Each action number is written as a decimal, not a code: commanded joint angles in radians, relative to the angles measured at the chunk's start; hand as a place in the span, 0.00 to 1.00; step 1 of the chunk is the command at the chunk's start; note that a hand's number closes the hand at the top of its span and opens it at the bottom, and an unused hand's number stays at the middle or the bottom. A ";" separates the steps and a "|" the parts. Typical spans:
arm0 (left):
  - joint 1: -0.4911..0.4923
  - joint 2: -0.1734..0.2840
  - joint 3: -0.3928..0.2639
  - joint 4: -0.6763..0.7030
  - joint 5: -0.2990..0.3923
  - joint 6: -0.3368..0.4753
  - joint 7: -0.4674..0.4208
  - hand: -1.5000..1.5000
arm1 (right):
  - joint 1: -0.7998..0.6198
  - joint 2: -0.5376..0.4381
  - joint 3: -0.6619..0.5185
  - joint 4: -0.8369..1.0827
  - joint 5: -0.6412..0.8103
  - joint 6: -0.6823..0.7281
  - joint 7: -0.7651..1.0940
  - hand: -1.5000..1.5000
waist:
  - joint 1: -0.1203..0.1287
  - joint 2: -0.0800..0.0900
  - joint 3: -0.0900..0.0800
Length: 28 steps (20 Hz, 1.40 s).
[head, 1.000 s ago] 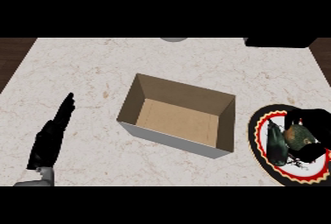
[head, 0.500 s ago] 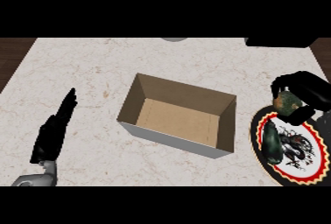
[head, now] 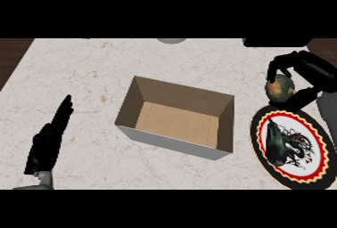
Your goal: Pick the squash from the plate and place it in the cardboard box
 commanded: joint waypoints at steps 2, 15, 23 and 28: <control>0.010 0.014 0.026 0.016 0.008 -0.005 -0.014 0.50 | -0.078 0.028 -0.036 -0.082 -0.159 0.223 -0.011 1.00 | -0.009 -0.003 -0.001; -0.010 -0.006 0.017 0.007 -0.012 -0.001 0.005 0.50 | -0.079 0.256 0.078 -0.581 -0.328 0.363 0.600 1.00 | -0.010 -0.002 -0.001; 0.004 -0.035 0.000 0.009 -0.042 0.017 -0.011 0.50 | -0.046 0.403 0.255 -0.553 -0.181 0.265 0.678 1.00 | -0.001 0.002 0.000; 0.018 0.001 0.031 0.005 -0.003 -0.037 -0.040 0.50 | -0.097 0.487 0.332 -0.398 -0.084 0.187 0.689 1.00 | 0.007 0.004 0.000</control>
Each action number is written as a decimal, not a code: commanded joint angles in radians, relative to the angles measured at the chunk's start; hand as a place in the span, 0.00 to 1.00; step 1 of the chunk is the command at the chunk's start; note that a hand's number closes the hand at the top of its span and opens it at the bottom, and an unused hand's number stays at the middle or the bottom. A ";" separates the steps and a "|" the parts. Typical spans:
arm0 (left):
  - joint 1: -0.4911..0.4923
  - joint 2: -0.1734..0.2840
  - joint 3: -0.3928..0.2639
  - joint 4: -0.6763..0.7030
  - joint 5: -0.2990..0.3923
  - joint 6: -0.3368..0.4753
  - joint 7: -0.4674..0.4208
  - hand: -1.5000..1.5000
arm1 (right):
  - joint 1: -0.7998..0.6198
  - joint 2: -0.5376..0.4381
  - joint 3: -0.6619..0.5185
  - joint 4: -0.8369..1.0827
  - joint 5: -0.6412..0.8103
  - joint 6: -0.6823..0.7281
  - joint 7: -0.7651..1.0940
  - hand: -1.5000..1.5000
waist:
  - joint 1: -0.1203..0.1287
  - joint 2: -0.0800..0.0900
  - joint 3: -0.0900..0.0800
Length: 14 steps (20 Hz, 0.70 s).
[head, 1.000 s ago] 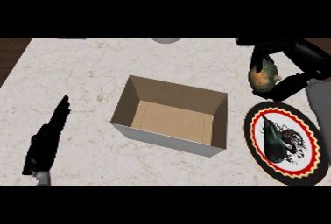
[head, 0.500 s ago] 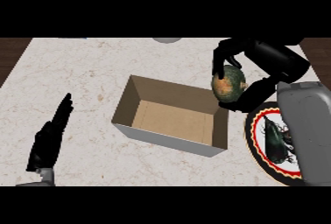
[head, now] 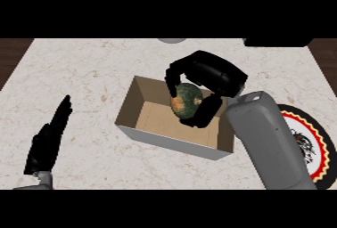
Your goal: Pick the squash from the plate and place it in the cardboard box
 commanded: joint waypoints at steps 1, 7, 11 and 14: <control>-0.015 0.007 0.013 0.005 0.019 -0.024 0.008 0.50 | -0.063 0.069 0.051 0.149 0.084 -0.064 0.014 1.00 | 0.005 0.002 0.000; -0.006 -0.026 -0.023 -0.026 -0.007 -0.008 0.040 0.50 | -0.047 0.076 0.219 0.298 -0.022 -0.237 0.119 0.00 | 0.015 0.002 0.000; -0.056 -0.018 0.001 0.040 -0.021 0.000 0.025 0.50 | -0.120 0.076 0.210 0.424 -0.066 -0.291 0.049 0.00 | 0.006 0.003 0.000; -0.028 -0.035 -0.008 0.032 -0.023 0.008 0.000 0.50 | -0.120 0.076 0.248 0.377 -0.197 -0.334 0.091 0.00 | 0.011 0.002 0.000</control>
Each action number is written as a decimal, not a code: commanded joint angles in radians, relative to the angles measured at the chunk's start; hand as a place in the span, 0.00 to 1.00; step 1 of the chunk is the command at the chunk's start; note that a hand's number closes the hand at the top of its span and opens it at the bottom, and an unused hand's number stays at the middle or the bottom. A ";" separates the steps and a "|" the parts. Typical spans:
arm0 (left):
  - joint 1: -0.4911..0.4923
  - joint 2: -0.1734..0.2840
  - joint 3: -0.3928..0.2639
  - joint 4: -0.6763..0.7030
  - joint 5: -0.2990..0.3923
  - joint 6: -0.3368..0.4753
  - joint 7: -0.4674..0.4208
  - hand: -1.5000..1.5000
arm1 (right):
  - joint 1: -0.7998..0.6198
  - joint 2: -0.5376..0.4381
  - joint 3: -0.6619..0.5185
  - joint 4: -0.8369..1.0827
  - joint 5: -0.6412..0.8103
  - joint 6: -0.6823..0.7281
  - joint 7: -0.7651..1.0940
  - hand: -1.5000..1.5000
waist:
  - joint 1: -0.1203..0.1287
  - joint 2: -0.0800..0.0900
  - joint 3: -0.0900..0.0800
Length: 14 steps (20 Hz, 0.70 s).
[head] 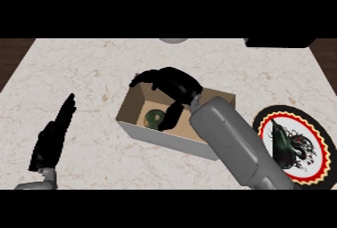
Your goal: Pick the squash from the plate and place it in the cardboard box
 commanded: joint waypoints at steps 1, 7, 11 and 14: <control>-0.002 -0.047 -0.041 0.043 -0.040 0.036 -0.029 0.50 | 0.000 0.006 -0.020 0.116 -0.112 -0.090 -0.070 0.00 | 0.011 0.009 0.001; -0.017 0.015 0.024 0.057 0.007 -0.009 -0.052 0.50 | 0.008 0.006 -0.131 0.061 -0.357 -0.191 -0.034 0.00 | 0.011 0.009 0.001; 0.023 0.003 0.008 -0.025 0.020 -0.021 -0.011 0.50 | -0.075 0.006 -0.302 0.136 -0.468 -0.117 -0.057 0.00 | 0.013 0.008 0.002; -0.015 -0.003 0.011 -0.026 -0.004 0.011 0.017 0.50 | -0.069 -0.059 -0.397 0.174 -0.519 -0.111 -0.079 0.00 | -0.001 0.008 0.002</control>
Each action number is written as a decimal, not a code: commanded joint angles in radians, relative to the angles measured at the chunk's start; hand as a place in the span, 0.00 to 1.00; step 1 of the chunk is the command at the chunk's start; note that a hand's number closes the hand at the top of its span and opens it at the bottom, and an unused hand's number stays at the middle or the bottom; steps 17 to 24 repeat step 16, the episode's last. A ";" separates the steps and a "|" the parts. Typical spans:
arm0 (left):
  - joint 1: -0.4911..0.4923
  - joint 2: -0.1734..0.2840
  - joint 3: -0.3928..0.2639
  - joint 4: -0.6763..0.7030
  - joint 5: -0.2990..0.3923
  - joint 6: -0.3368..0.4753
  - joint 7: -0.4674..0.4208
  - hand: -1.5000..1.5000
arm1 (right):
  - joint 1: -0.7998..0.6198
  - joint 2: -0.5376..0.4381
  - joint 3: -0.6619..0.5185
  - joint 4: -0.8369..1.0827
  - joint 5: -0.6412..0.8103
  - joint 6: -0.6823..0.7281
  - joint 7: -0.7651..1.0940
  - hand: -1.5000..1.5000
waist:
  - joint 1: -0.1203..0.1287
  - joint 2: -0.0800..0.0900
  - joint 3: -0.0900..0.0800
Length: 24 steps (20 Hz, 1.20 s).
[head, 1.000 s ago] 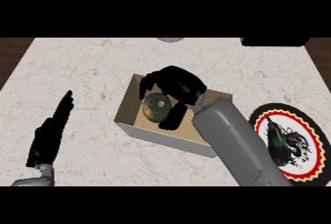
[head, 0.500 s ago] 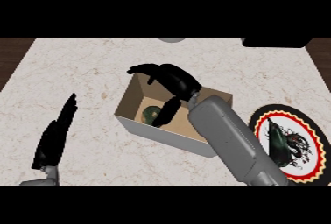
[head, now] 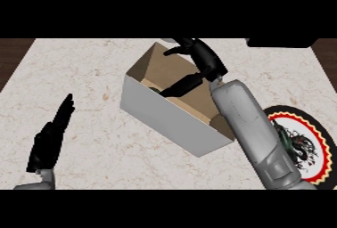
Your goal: Pick the squash from the plate and place it in the cardboard box
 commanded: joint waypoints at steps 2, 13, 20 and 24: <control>0.001 -0.021 -0.028 0.020 -0.037 0.020 -0.009 0.50 | -0.030 -0.097 -0.168 0.124 -0.109 0.060 -0.078 0.00 | -0.006 0.004 0.002; -0.078 -0.006 -0.021 0.003 -0.012 -0.013 0.048 0.50 | -0.191 -0.456 -0.361 0.501 -0.162 0.282 -0.199 0.00 | 0.035 0.023 0.003; -0.064 -0.007 -0.013 0.010 0.000 -0.018 0.015 0.50 | -0.177 -0.533 -0.349 0.548 -0.137 0.383 -0.262 0.00 | 0.041 0.027 0.004; -0.064 -0.007 -0.013 0.010 0.000 -0.018 0.015 0.50 | -0.177 -0.533 -0.349 0.548 -0.137 0.383 -0.262 0.00 | 0.041 0.027 0.004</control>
